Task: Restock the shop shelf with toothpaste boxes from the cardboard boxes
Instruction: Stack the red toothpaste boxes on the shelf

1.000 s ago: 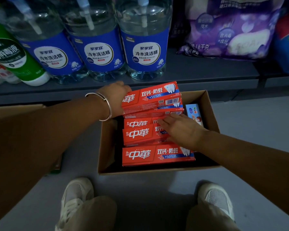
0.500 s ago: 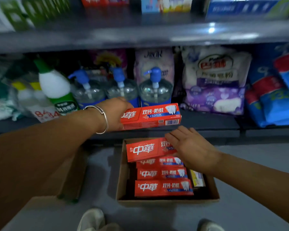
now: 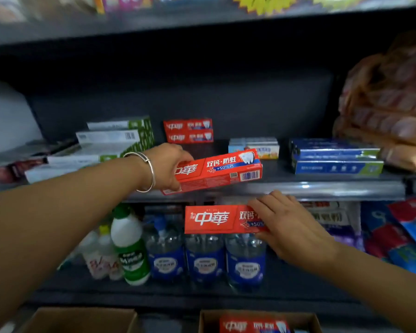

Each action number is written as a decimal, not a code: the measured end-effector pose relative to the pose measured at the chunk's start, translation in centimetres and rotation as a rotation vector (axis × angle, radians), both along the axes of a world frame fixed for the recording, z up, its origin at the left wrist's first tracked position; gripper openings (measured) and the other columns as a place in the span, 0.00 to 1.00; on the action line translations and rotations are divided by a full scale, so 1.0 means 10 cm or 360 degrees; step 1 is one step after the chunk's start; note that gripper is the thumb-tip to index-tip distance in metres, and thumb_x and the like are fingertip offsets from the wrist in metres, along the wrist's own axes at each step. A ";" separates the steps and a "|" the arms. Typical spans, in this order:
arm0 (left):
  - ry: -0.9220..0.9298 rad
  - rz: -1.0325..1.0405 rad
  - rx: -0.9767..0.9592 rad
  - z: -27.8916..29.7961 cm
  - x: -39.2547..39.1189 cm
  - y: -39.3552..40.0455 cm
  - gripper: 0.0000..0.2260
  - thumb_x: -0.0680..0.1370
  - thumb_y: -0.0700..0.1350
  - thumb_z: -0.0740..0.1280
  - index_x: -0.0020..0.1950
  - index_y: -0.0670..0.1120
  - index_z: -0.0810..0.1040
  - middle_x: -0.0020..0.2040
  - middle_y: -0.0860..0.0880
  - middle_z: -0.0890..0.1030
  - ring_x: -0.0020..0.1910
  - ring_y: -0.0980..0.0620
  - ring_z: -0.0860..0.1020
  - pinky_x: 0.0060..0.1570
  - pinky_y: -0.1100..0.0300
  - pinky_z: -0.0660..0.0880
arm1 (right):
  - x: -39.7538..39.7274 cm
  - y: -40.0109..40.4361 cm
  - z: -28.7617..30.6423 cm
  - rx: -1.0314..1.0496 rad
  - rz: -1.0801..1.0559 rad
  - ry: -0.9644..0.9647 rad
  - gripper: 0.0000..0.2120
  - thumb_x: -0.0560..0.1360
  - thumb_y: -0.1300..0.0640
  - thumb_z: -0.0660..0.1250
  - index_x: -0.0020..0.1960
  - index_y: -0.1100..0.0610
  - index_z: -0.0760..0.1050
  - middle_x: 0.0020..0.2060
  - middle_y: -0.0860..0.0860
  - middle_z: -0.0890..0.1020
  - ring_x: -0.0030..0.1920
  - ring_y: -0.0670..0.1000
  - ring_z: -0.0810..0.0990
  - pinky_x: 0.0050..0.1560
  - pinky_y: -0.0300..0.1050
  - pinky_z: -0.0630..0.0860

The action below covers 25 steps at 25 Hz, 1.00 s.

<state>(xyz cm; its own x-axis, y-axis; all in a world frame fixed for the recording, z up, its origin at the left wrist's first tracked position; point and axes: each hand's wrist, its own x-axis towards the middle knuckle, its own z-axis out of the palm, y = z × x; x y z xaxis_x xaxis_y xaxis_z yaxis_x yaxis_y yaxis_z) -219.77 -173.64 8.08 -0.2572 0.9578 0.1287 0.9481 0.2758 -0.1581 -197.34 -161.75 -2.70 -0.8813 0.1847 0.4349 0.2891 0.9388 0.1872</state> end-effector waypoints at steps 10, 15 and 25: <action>0.0018 0.0115 0.0060 0.44 -0.96 0.55 0.27 0.71 0.46 0.72 0.69 0.48 0.69 0.60 0.48 0.74 0.57 0.49 0.74 0.55 0.60 0.73 | -1.29 0.46 0.51 0.0185 -0.0011 0.0126 0.31 0.51 0.43 0.81 0.50 0.54 0.79 0.40 0.48 0.81 0.39 0.50 0.80 0.38 0.45 0.79; 0.0028 0.0162 0.0092 0.52 -1.59 1.01 0.25 0.71 0.45 0.72 0.67 0.48 0.71 0.58 0.47 0.73 0.57 0.48 0.75 0.54 0.59 0.74 | -2.07 0.80 0.60 0.0060 0.0035 -0.0006 0.25 0.72 0.51 0.69 0.66 0.56 0.67 0.60 0.53 0.73 0.59 0.54 0.73 0.60 0.49 0.70; -0.0010 0.0065 0.0197 0.50 -2.54 1.65 0.20 0.70 0.41 0.72 0.62 0.45 0.75 0.56 0.46 0.75 0.54 0.48 0.76 0.50 0.59 0.73 | -3.37 1.43 0.44 -0.0004 -0.0204 -0.0210 0.34 0.79 0.54 0.61 0.77 0.49 0.45 0.73 0.54 0.58 0.73 0.58 0.56 0.72 0.54 0.54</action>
